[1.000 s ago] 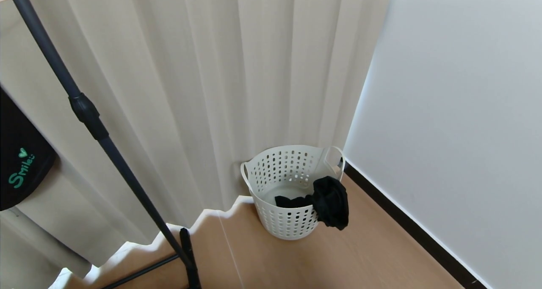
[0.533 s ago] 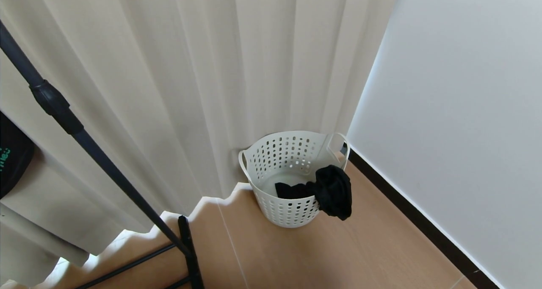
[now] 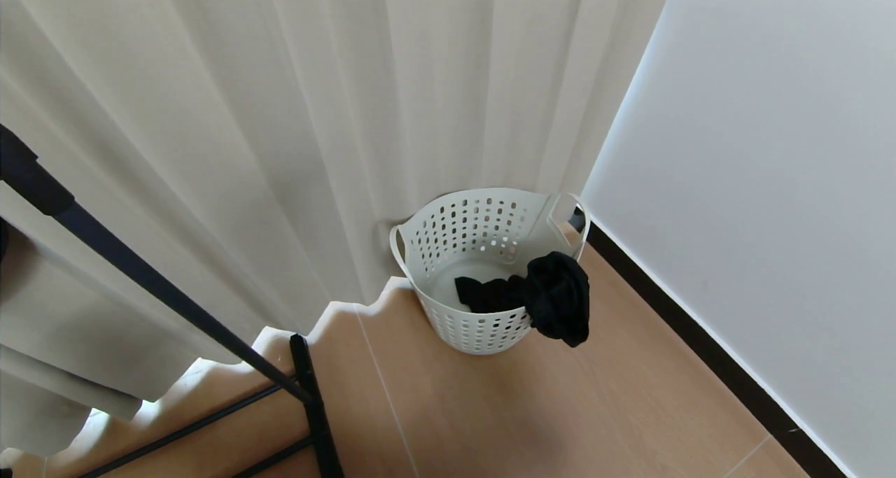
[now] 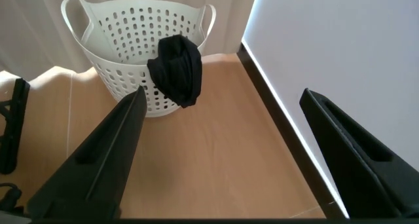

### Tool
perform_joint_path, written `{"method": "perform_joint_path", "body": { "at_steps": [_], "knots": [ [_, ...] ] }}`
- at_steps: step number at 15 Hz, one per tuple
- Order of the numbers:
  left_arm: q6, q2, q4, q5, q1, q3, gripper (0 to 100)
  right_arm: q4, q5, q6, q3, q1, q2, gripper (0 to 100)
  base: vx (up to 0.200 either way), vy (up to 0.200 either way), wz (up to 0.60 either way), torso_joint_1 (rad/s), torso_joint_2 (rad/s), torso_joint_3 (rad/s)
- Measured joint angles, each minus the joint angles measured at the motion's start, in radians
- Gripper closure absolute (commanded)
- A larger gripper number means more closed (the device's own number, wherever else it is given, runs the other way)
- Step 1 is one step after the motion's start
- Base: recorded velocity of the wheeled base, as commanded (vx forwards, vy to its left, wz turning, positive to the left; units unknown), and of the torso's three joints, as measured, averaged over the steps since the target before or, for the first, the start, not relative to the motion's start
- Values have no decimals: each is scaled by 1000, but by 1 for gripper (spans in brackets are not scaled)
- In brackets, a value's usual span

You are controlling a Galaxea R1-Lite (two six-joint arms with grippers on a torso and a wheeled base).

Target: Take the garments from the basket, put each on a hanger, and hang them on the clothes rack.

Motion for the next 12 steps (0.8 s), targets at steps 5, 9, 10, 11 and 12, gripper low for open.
{"method": "perform_joint_path", "body": {
  "at_steps": [5, 9, 10, 11, 12],
  "knots": [
    [0, 0, 0, 0, 0, 0, 0, 0, -1, 2, 0, 0, 0, 0, 0, 0, 0, 3, 3, -197],
    [-3, 0, 0, 4, 0, 0, 0, -1, 0, 1, 0, 0, 0, 0, 0, 0, 0, 1, 2, -194],
    [-4, 0, 0, 6, 0, 0, 0, 0, 0, 1, 0, 0, 0, 0, 0, 0, 0, -2, -2, -193],
    [-10, 0, 0, 11, 0, 0, 0, -1, 0, 1, 0, 0, 0, 0, 0, 0, 0, 2, 2, -207],
    [-13, 0, 1, 19, 0, 0, 0, 0, 0, -1, 0, 0, 0, 0, 0, 0, 0, 2, -2, -198]
  ]
}}
